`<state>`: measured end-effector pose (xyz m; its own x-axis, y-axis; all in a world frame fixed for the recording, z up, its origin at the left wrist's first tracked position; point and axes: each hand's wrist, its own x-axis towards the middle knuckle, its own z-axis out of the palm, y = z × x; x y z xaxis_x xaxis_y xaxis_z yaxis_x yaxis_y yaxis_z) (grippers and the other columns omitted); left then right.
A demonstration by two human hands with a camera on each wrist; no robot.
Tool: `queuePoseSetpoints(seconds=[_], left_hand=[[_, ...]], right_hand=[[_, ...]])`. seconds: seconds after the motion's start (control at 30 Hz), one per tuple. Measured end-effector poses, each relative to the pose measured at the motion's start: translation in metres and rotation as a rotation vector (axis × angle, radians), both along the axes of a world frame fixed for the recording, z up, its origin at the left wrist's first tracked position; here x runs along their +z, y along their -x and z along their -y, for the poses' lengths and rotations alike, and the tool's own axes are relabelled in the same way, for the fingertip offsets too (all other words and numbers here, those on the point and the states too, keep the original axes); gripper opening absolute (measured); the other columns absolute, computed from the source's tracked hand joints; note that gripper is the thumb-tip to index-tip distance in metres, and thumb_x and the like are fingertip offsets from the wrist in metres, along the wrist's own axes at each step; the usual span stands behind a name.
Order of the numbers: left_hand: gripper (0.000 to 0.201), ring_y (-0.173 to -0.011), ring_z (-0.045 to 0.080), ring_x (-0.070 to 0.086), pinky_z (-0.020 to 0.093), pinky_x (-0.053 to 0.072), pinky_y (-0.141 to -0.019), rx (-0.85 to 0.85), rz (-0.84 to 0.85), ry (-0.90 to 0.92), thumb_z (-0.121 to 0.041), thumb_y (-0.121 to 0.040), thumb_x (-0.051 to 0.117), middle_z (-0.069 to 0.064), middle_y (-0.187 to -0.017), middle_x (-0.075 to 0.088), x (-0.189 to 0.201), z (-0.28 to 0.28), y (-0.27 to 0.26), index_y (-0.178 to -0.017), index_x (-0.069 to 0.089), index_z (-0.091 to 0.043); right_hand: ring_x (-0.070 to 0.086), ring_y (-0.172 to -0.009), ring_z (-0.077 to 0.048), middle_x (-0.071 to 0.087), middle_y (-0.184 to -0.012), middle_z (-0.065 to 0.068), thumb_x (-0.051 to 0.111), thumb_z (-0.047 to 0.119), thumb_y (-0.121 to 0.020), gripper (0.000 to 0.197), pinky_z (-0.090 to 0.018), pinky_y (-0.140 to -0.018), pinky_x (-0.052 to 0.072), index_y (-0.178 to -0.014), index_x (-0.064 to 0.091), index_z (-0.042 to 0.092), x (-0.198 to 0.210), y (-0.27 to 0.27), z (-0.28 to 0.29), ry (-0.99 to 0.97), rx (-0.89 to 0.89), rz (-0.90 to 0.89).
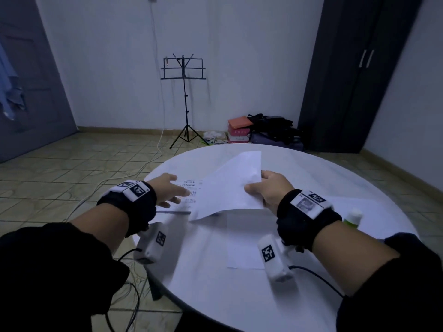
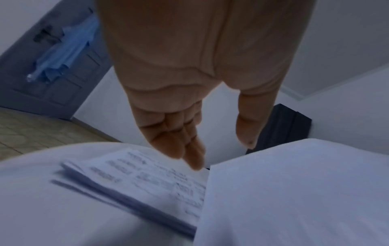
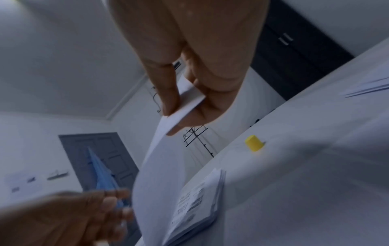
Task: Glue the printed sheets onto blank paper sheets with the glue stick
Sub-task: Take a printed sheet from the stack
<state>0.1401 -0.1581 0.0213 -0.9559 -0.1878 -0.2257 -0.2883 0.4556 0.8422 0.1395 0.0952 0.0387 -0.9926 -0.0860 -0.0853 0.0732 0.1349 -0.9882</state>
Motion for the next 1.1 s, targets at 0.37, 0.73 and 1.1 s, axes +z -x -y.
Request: queuePoseSetpoints(seconds=[0.37, 0.73, 1.1], left_hand=[[0.064, -0.070, 0.033, 0.066, 0.032, 0.046, -0.064, -0.121, 0.284, -0.456, -0.040, -0.097, 0.042, 0.021, -0.095, 0.061, -0.023, -0.096, -0.020, -0.147, 0.015, -0.011], [0.020, -0.062, 0.015, 0.069, 0.021, 0.052, -0.049, -0.179, 0.219, -0.798, -0.012, -0.096, 0.041, 0.010, -0.088, 0.072, -0.013, -0.119, -0.029, -0.114, 0.047, -0.009], [0.024, -0.059, 0.013, 0.056, 0.018, 0.050, -0.050, -0.277, 0.015, -0.177, 0.009, -0.081, 0.065, 0.004, -0.069, 0.059, -0.026, -0.092, -0.037, -0.091, 0.067, -0.014]], right_hand=[[0.065, -0.083, -0.025, 0.068, -0.099, -0.011, 0.057, -0.009, -0.084, 0.029, -0.034, -0.070, 0.059, -0.110, 0.060, 0.005, 0.015, -0.035, -0.064, 0.433, 0.093, -0.045], [0.066, -0.082, -0.021, 0.069, -0.098, -0.008, 0.054, -0.004, -0.090, 0.022, -0.028, -0.058, 0.056, -0.104, 0.059, 0.011, 0.015, -0.041, -0.088, 0.519, -0.013, -0.024], [0.045, -0.050, -0.014, 0.061, -0.088, -0.014, 0.067, -0.003, -0.082, 0.039, -0.020, -0.040, 0.031, -0.120, 0.057, -0.002, -0.028, -0.043, -0.123, -0.282, -0.057, 0.210]])
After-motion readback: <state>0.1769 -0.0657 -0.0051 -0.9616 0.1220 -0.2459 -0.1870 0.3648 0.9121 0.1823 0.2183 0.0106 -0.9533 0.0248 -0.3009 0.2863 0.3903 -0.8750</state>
